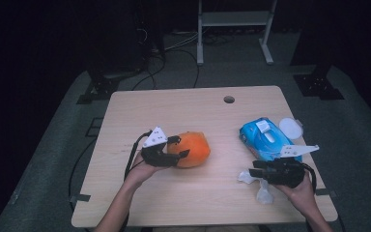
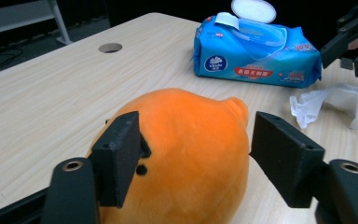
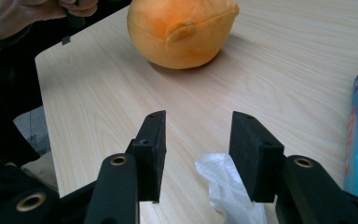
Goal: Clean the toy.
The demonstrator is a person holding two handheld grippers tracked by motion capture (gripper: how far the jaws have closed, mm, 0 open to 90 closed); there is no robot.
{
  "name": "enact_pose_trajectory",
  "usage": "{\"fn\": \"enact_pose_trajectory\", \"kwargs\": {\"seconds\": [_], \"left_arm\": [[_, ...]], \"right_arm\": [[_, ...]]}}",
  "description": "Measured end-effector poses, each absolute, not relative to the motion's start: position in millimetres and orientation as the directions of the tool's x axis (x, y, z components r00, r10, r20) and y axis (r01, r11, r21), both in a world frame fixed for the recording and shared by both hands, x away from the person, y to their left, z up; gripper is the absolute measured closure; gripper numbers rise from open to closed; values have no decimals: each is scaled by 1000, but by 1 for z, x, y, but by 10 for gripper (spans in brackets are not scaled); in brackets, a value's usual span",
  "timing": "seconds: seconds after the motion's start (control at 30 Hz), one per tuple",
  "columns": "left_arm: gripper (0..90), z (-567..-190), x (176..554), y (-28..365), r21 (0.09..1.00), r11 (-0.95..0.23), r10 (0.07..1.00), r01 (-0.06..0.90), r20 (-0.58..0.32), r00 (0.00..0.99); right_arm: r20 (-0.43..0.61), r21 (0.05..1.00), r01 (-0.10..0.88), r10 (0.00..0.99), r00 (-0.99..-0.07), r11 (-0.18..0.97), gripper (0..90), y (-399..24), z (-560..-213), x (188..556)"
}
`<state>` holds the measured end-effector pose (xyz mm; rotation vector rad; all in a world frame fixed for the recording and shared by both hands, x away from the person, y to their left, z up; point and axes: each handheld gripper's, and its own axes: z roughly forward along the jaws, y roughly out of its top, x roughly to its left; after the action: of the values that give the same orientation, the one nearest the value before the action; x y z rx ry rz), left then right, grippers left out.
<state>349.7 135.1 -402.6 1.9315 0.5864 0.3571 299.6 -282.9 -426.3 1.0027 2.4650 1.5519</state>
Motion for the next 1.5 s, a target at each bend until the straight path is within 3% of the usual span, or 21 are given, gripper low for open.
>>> {"fn": "enact_pose_trajectory", "kwargs": {"seconds": [0.47, 1.5], "left_arm": [[221, -411, 339, 155, 905, -315, 576, 287, -58, 815], [178, -432, 318, 201, 885, -298, 638, 358, -95, 764]], "right_arm": [[285, 827, 494, 556, -781, 269, 498, -285, -427, 301], [288, 828, 498, 565, -773, 259, 463, -286, -428, 300]]}}
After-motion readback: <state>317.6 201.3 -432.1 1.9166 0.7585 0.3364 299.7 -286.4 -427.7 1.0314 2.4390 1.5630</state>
